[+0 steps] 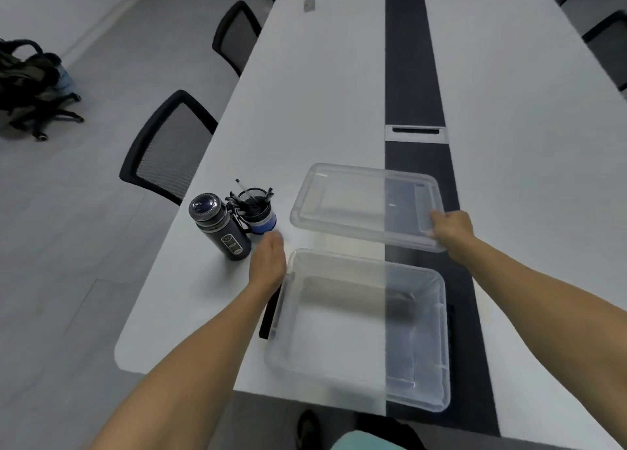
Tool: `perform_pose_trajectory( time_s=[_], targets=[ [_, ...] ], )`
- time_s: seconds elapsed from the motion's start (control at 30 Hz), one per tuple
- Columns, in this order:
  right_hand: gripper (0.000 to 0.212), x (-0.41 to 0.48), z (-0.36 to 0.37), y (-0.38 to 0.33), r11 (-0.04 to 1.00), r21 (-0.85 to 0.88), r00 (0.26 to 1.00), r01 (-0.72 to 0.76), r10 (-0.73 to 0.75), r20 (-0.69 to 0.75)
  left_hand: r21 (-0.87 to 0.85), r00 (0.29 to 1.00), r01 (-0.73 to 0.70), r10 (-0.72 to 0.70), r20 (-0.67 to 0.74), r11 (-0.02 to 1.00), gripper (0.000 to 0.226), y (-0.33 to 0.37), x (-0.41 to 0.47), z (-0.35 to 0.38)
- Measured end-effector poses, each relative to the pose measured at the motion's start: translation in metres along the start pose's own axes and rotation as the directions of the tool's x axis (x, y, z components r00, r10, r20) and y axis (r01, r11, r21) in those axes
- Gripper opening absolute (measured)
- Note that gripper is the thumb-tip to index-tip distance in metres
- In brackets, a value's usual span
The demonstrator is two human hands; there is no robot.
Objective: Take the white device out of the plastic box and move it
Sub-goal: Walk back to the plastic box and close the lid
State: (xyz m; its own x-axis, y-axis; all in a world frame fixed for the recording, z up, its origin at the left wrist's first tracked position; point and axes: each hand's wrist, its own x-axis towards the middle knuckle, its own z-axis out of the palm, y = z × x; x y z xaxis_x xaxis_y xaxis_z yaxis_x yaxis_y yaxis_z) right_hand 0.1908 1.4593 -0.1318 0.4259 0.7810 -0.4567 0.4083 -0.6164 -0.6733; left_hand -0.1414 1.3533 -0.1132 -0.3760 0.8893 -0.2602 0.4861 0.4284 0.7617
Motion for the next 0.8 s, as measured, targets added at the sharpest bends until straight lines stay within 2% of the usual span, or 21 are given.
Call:
perform_pose_trajectory(
  time_s=[0.03,0.1,0.17,0.23,0.4,0.6,0.8],
  targets=[
    [0.033,-0.015,-0.004,0.004,1.0,0.003,1.0,0.021,-0.021,-0.01,-0.133,0.999,0.037,-0.04,-0.019,0.99,0.028,0.008,0.002,-0.008],
    [0.032,-0.046,-0.009,0.015,0.998,-0.014,0.998,0.064,-0.065,-0.02,-0.323,0.991,0.136,-0.125,0.056,0.937,0.026,0.02,0.005,-0.025],
    [0.035,-0.079,-0.01,0.032,0.995,-0.039,0.995,0.091,-0.092,-0.034,-0.36,0.972,0.197,-0.133,0.196,0.912,0.023,0.02,0.0,-0.036],
    [0.035,-0.108,-0.01,0.052,0.992,-0.076,0.994,0.098,-0.101,-0.044,-0.267,0.96,0.182,-0.113,0.255,0.946,0.018,0.011,-0.009,-0.041],
    [0.035,-0.164,-0.009,0.093,0.958,-0.261,0.985,0.12,-0.147,-0.088,0.041,0.966,0.038,-0.047,0.255,0.998,0.018,-0.02,-0.042,-0.042],
    [0.03,-0.201,-0.015,0.124,0.89,-0.438,0.971,0.13,-0.204,-0.126,0.252,0.953,-0.104,0.023,0.303,0.962,0.017,-0.04,-0.066,-0.044],
    [0.032,-0.219,-0.018,0.141,0.846,-0.515,0.966,0.136,-0.228,-0.119,0.412,0.939,-0.175,0.027,0.342,0.894,0.02,-0.052,-0.076,-0.045]
  ],
)
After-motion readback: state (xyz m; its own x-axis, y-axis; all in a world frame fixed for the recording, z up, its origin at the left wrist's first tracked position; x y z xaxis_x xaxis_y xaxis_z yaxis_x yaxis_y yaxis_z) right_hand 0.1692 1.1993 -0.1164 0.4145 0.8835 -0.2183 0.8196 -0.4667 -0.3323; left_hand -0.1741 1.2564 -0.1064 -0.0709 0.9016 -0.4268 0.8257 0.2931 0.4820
